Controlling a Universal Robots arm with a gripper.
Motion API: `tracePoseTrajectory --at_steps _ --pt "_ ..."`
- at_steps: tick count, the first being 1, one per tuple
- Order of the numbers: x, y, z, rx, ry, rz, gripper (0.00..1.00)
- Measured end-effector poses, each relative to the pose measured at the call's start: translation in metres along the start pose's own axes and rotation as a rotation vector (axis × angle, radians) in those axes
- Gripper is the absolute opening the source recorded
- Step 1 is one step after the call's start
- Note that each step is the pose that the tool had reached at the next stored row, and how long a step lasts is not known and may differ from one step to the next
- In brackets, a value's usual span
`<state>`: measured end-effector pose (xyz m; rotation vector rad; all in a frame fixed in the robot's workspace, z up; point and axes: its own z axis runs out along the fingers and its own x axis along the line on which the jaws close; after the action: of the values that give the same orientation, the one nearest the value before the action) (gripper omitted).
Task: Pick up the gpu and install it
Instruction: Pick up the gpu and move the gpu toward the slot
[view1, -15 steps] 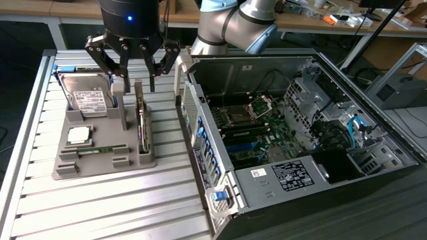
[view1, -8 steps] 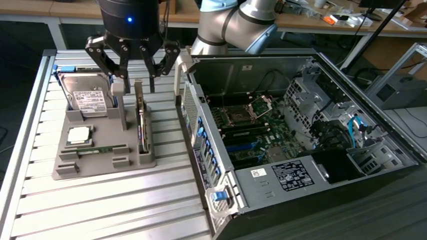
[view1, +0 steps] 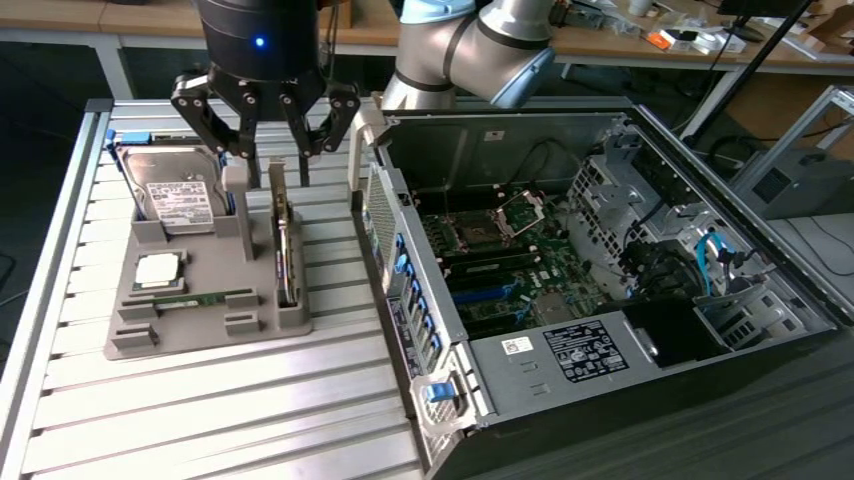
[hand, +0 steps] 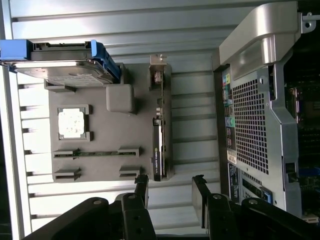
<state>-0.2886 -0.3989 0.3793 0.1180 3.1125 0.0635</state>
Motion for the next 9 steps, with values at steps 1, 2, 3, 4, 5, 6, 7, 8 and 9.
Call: tracePoseTrajectory --at_steps 1,2,3,4,5,6,7,8,9 --pt "0.0000 0.0000 0.0002 0.0000 0.0000 0.000 0.48" --pt "0.0000 0.0000 0.0004 -0.0001 0.0000 0.000 0.48" --pt "0.0000 0.0000 0.0006 0.0000 0.0000 0.000 0.48" --pt "0.0000 0.0000 0.0008 0.0000 0.0000 0.000 0.48" --pt "0.0000 -0.0001 0.0014 0.0000 0.0000 0.000 0.48" --pt "0.0001 -0.0001 0.0020 0.0000 0.0000 0.000 0.48" --pt "0.0001 -0.0001 0.0022 -0.0001 0.0000 0.000 0.48" --pt "0.0001 -0.0001 0.0023 0.0000 0.0000 0.000 0.48" --pt "0.0001 -0.0001 0.0026 -0.0001 0.0000 0.000 0.48"
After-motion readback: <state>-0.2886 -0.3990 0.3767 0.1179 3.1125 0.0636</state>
